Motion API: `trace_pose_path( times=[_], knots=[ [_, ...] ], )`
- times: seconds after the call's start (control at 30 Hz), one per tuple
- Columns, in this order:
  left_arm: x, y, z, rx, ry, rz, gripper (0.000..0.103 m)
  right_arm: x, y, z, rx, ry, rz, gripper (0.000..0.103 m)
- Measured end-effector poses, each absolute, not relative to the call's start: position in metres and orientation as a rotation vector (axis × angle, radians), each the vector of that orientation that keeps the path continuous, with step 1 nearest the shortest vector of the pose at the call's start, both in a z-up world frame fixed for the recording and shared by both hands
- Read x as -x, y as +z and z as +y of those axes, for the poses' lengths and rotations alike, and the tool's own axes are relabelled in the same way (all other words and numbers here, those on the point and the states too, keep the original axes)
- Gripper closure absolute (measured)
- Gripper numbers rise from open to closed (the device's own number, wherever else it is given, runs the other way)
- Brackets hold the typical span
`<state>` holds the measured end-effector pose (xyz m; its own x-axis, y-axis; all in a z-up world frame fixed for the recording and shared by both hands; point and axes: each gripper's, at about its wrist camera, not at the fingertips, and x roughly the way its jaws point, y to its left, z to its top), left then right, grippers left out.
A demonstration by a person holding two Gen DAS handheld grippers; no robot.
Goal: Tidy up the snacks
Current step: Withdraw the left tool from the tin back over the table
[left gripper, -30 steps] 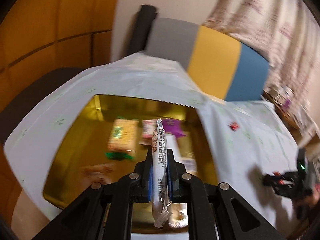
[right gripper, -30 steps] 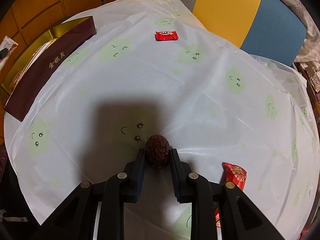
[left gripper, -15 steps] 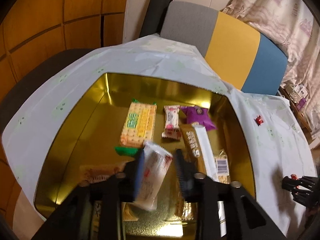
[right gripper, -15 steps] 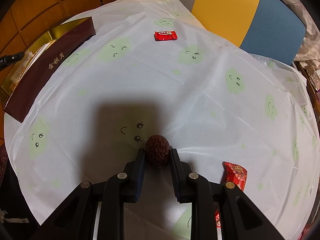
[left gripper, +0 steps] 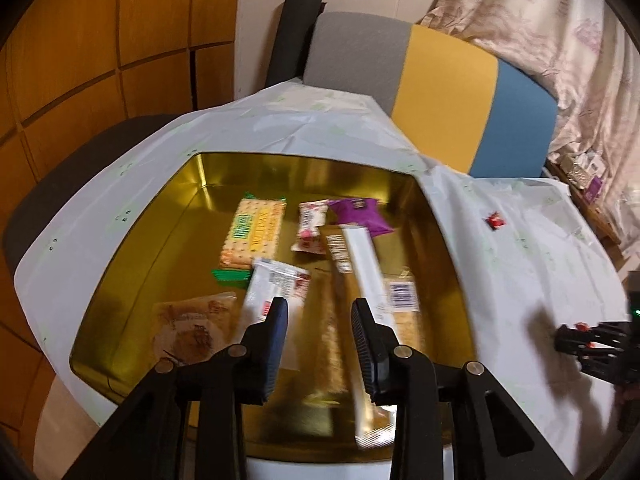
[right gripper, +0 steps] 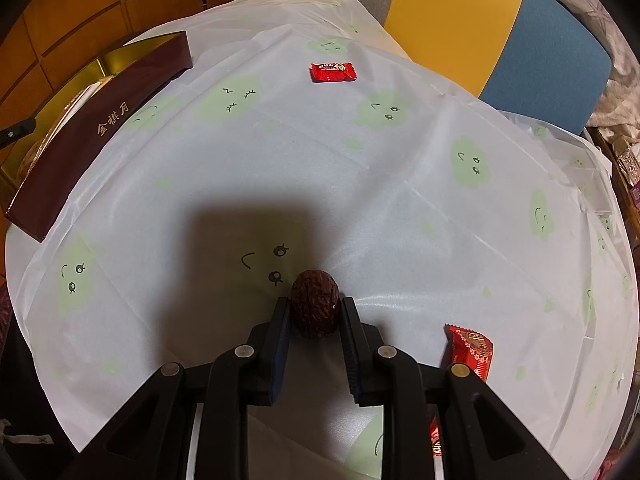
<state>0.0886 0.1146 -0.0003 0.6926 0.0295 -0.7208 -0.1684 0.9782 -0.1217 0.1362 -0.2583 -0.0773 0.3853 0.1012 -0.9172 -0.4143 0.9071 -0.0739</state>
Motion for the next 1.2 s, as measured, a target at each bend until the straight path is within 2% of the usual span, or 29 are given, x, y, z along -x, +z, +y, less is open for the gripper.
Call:
trace_pose_path(
  times=[0.53, 1.0, 1.2],
  knots=[
    [-0.059, 0.023, 0.028, 0.014, -0.100, 0.740, 0.065, -0.135, -0.078, -0.257, 0.320, 0.325, 1.129, 0.079],
    [-0.046, 0.002, -0.039, -0.110, -0.311, 0.782, 0.064, -0.134, -0.079, -0.254, 0.329, 0.322, 1.126, 0.079],
    [-0.044, -0.029, -0.069, -0.172, -0.398, 0.844, 0.063, -0.133, -0.079, -0.254, 0.331, 0.319, 1.124, 0.079]
  ],
)
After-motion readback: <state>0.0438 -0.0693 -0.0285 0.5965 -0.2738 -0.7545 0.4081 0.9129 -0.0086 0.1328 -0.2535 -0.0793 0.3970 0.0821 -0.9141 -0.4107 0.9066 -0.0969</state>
